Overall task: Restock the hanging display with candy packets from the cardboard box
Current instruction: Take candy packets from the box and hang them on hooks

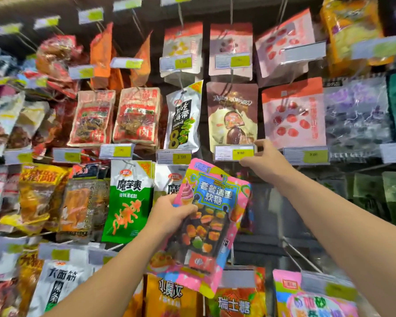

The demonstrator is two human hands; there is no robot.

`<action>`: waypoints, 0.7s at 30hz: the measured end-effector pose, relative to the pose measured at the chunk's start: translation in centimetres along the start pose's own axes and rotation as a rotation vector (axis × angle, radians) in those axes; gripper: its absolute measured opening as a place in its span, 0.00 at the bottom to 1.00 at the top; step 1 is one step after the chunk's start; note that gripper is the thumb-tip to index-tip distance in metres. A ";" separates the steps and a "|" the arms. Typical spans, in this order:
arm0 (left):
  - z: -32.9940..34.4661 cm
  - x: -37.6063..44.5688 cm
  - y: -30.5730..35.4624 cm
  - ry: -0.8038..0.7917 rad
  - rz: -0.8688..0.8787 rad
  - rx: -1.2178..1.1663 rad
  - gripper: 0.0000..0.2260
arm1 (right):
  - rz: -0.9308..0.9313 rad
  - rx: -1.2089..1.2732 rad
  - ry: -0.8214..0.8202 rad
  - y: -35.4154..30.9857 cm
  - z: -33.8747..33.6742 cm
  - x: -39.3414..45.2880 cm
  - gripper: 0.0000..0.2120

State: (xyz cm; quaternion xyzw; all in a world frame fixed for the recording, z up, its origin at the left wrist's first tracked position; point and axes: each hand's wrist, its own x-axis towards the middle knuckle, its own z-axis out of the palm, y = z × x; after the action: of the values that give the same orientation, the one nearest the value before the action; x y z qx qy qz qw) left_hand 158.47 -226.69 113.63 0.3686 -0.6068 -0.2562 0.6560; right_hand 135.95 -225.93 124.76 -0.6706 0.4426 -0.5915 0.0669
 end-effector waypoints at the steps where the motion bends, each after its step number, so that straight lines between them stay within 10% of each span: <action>1: 0.2 0.1 0.1 -0.003 0.006 -0.001 0.09 | -0.035 -0.002 0.035 0.0 -0.3 0.2 0.24; 9: 3.4 1.4 0.9 0.048 0.012 -0.104 0.02 | -0.120 0.095 0.105 -1.6 -1.3 3.0 0.13; 21: 7.8 3.0 0.3 0.041 -0.133 -0.257 0.04 | -0.134 0.229 -0.011 -0.7 -1.4 3.2 0.23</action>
State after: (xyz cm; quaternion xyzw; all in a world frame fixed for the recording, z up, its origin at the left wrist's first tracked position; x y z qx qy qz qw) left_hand 151.16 -230.24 115.61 0.3260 -0.5296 -0.3674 0.6915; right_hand 134.88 -227.03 127.94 -0.6900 0.3260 -0.6375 0.1059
